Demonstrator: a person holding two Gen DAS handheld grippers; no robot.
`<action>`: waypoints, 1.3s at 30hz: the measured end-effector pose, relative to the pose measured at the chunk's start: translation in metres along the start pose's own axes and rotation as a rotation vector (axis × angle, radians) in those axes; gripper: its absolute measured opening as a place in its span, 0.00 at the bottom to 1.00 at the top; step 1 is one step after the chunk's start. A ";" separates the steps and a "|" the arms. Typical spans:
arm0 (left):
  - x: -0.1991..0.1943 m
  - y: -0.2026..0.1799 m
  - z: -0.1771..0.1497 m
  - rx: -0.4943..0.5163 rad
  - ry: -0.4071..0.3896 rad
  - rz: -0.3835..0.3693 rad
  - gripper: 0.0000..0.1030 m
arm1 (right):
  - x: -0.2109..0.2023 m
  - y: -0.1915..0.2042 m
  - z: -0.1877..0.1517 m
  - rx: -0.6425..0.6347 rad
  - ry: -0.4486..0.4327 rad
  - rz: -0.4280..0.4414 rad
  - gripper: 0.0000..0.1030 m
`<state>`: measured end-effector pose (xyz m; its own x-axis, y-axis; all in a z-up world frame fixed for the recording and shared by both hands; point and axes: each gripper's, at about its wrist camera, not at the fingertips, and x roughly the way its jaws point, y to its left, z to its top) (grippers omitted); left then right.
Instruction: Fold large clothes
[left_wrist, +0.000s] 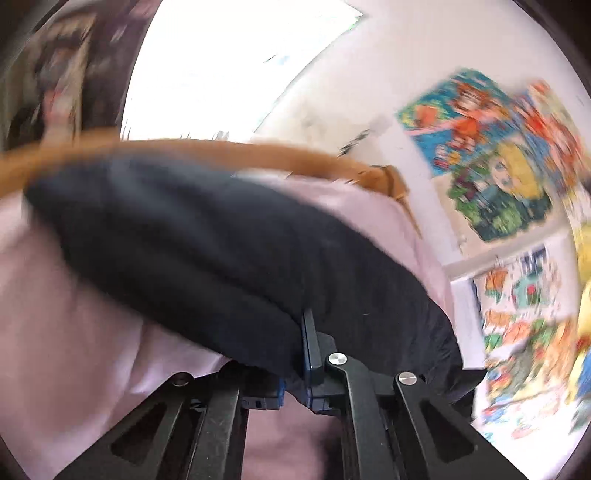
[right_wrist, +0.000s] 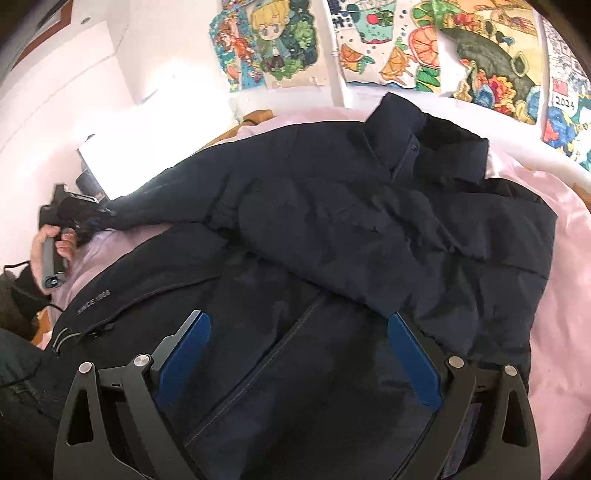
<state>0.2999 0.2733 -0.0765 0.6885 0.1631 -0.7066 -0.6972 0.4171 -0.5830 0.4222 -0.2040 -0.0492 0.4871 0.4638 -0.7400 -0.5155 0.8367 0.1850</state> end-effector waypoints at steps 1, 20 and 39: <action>-0.008 -0.017 0.002 0.056 -0.030 -0.001 0.06 | 0.000 -0.002 0.000 0.007 -0.003 -0.010 0.92; -0.067 -0.308 -0.159 1.082 -0.077 -0.359 0.05 | -0.050 -0.124 0.000 0.389 -0.221 -0.181 0.92; 0.052 -0.275 -0.358 1.597 0.497 -0.277 0.17 | 0.015 -0.217 -0.038 0.694 -0.183 -0.042 0.92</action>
<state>0.4564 -0.1530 -0.0965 0.4054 -0.2102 -0.8897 0.5202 0.8533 0.0355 0.5143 -0.3899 -0.1248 0.6380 0.4180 -0.6467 0.0436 0.8189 0.5723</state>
